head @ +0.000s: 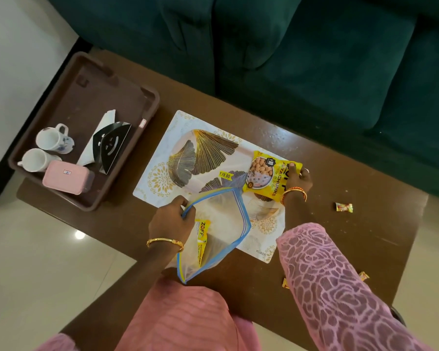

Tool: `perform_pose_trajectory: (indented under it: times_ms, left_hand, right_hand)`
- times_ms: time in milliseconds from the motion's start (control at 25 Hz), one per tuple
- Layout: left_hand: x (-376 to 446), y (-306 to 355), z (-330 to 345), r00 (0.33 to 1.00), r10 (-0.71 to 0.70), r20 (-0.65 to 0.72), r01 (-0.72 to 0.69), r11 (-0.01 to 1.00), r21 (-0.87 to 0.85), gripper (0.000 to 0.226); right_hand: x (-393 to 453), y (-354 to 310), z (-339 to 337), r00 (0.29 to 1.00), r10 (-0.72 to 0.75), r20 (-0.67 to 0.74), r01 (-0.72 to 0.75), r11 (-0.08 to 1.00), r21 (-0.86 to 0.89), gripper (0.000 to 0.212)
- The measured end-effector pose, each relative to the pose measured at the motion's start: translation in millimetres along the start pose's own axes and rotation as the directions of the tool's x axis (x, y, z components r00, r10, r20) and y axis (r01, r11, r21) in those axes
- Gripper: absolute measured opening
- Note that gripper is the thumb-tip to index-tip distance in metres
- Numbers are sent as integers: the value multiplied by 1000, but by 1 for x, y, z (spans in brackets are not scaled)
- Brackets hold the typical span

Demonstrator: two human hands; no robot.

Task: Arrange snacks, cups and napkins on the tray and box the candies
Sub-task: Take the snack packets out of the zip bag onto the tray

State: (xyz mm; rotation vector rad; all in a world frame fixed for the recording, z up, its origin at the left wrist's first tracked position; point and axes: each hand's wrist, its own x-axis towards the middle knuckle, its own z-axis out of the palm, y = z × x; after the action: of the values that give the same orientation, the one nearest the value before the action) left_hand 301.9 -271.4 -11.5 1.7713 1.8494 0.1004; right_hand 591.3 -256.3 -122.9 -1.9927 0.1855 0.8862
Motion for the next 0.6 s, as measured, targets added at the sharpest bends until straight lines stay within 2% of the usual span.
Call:
perform_pose_trajectory:
  times_ms: [80,120,200,240,320,400,440,480,520,560,600]
  left_hand:
    - [-1,1,-1,1000,0,5,0,1000,-6,15]
    - [-2,1,-3,1000,0,6,0,1000,-8,15]
    - [-6,0,-8,1000,3,14,-2,1000,-15,16]
    - [-8,-1,-11,1000,12,29,-11,1000,-27,16]
    - [-10,-2,-14,997,45,68,-41,998,-48,18]
    - [-15,-6,-23,991,85,100,-79,995,-56,22]
    - [-18,-9,-29,987,109,114,-104,993,-53,24]
    - [-20,-13,-35,982,137,133,-132,990,-45,26]
    - [-23,-17,-40,974,166,156,-163,986,-32,27]
    - [-25,-20,-46,964,196,179,-197,980,-14,27]
    - [-27,-24,-52,954,224,200,-229,973,4,27]
  right_hand:
    - [-7,-8,-3,1000,13,-16,-13,999,-41,44]
    - [-15,-13,-4,997,-27,-70,19,993,-113,41]
    - [-48,-27,-9,946,-256,-200,198,943,-268,29]
    - [-75,-34,-13,884,-410,-225,343,896,-283,21]
    - [-136,-40,-20,749,-649,-131,623,758,-193,10]
    - [-200,-29,-30,626,-760,173,778,626,-62,15]
    - [-227,-20,-33,572,-729,376,795,606,-34,17]
    - [-246,-9,-33,510,-631,585,805,590,-65,19]
    - [-258,1,-28,438,-460,772,835,526,-160,22]
    - [-265,13,-18,384,-227,895,887,359,-290,26]
    - [-267,25,-6,380,-1,925,915,144,-376,30]
